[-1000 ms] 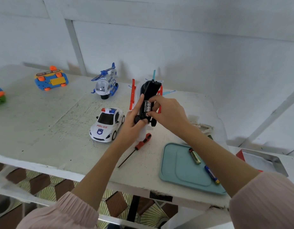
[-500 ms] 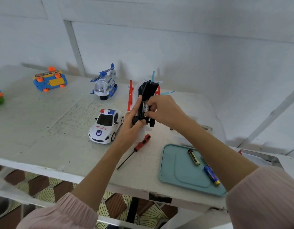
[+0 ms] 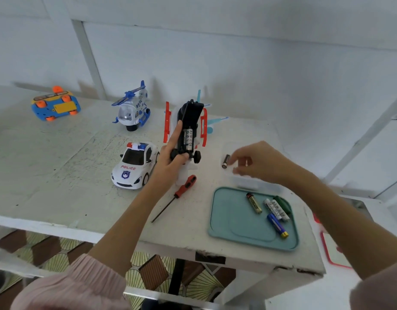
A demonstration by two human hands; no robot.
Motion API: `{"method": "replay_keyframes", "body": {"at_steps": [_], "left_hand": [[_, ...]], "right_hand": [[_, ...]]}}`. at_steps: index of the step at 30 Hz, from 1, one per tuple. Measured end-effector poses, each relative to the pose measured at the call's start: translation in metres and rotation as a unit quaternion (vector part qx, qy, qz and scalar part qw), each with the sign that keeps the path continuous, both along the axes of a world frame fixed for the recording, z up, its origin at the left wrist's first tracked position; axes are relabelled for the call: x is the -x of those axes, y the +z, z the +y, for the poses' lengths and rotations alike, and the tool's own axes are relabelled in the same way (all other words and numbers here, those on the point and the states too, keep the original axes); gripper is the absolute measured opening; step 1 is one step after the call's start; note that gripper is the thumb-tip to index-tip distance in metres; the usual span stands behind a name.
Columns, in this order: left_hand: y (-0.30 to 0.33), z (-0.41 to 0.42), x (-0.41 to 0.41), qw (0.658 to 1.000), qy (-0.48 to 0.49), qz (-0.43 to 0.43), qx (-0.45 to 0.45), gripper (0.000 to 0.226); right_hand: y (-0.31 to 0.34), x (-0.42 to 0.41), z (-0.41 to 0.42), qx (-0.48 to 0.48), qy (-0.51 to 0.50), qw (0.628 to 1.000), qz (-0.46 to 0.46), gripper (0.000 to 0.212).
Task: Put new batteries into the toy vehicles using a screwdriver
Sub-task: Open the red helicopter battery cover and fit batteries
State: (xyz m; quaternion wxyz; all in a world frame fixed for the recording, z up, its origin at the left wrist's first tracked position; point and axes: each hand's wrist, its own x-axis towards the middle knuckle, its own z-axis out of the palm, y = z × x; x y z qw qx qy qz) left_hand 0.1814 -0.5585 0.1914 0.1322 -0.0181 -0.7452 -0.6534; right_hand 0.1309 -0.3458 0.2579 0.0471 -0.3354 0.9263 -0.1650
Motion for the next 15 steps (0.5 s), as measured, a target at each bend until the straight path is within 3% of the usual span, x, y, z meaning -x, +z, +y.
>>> {"method": "replay_keyframes", "body": {"at_steps": [3, 5, 10, 15], "left_hand": [[0.002, 0.002, -0.003, 1.0, -0.006, 0.009, -0.009, 0.073], [0.003, 0.002, -0.003, 1.0, -0.008, 0.017, -0.013, 0.073], [0.003, 0.002, -0.002, 1.0, 0.0, 0.016, -0.018, 0.072], [0.004, 0.002, -0.004, 1.0, -0.006, 0.014, -0.009, 0.072]], "right_hand": [[-0.011, -0.01, 0.021, -0.179, 0.019, 0.983, -0.04, 0.032], [-0.019, -0.017, 0.031, -0.237, 0.023, 0.97, -0.04, 0.044], [-0.034, -0.023, 0.044, -0.262, 0.0, 0.964, -0.047, 0.066], [-0.044, -0.026, 0.045, -0.235, -0.018, 0.971, -0.031, 0.062]]}}
